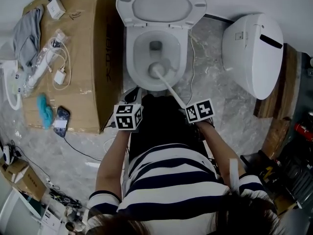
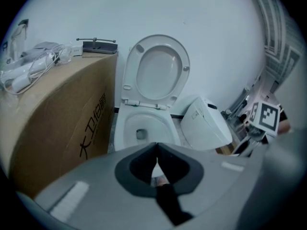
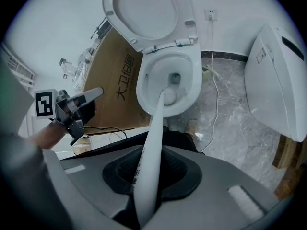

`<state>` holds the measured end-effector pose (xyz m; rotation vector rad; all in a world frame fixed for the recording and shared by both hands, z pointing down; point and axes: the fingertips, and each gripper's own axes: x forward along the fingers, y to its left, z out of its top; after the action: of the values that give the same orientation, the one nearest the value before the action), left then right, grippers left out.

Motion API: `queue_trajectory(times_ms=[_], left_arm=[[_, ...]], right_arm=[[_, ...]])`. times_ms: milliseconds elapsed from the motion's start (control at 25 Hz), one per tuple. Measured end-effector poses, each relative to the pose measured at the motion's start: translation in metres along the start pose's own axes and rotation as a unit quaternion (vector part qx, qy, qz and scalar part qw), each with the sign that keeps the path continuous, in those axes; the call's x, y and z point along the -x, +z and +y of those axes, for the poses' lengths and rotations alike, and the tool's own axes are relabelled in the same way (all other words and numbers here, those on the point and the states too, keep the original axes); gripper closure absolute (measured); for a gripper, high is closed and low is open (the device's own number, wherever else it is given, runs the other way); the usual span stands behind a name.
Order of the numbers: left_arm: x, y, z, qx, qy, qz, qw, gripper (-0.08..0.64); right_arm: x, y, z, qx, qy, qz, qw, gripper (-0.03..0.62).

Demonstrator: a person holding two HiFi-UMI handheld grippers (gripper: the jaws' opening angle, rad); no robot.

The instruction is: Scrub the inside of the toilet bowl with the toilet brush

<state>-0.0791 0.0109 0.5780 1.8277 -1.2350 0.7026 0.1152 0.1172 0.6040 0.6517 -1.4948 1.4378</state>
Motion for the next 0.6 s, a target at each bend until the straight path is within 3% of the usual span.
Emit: queue_trajectory(times_ms=[360,600], left_arm=[[0.006,0.001,0.013,0.021,0.023,-0.01,0.9995,0.56],[0.014,0.006,0.03,0.039,0.045,-0.023,0.998,0.56]], right_arm=[[-0.009,0.024,0.023,0.016,0.034,-0.004,0.999,0.511],[-0.013,0.049,0.025,0.041,0.033,-0.009,0.999,0.509]])
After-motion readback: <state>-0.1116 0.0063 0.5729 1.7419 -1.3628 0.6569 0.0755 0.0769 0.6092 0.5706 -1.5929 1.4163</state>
